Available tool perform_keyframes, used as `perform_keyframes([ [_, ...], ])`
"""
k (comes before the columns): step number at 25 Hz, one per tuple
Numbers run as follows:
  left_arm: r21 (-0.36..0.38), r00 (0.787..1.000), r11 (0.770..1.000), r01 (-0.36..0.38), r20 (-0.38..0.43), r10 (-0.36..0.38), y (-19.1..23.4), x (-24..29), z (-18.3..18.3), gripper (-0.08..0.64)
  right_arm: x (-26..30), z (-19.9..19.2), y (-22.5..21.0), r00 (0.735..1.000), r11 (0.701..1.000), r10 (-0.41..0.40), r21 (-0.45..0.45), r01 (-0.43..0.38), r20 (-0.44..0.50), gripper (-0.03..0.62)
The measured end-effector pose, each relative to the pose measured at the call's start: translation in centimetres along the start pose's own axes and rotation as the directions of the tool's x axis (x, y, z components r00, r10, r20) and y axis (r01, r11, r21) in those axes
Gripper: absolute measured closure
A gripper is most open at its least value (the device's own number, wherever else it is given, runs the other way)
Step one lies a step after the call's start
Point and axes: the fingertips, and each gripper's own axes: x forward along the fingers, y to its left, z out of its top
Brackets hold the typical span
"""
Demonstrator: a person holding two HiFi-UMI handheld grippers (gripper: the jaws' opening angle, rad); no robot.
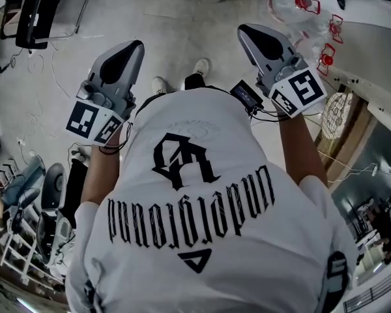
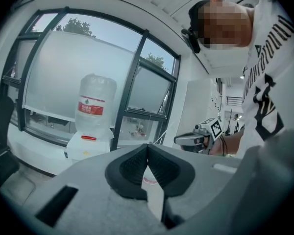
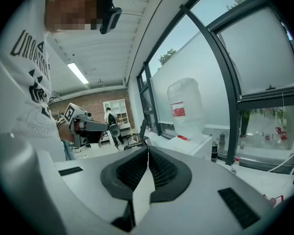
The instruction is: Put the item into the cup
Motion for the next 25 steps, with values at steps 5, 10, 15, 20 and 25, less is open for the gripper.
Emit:
perform_keyframes([
  [5,0.000,1.000,1.000,0.018,0.021,-0.018,0.2,-2.0,-0.1,0.545,0.3,0.3,2.4,1.000,1.000,-0.014,-0.011,0.014,-0.004,0.574],
  [10,-0.004,0.998,1.000,0.028,0.051,-0.028,1.2,-5.0,-0.3,0.545,1.3,0.5,5.9,0.999,0.999,-0.027,-0.040,0.026,-0.018,0.574],
  [15,0.004,0.997,0.999,0.046,0.065,-0.046,2.2,-8.4,-0.5,0.545,2.5,0.9,9.5,0.999,0.998,-0.042,-0.056,0.041,-0.015,0.574],
  [20,0.012,0.995,0.998,0.061,0.083,-0.061,3.8,-12.3,-0.4,0.545,4.2,1.0,13.7,0.998,0.996,-0.058,-0.069,0.057,-0.019,0.574],
  [25,0.019,0.992,0.997,0.080,0.094,-0.082,4.9,-16.1,-0.9,0.545,5.8,0.8,17.8,0.997,0.995,-0.071,-0.073,0.069,-0.018,0.574],
])
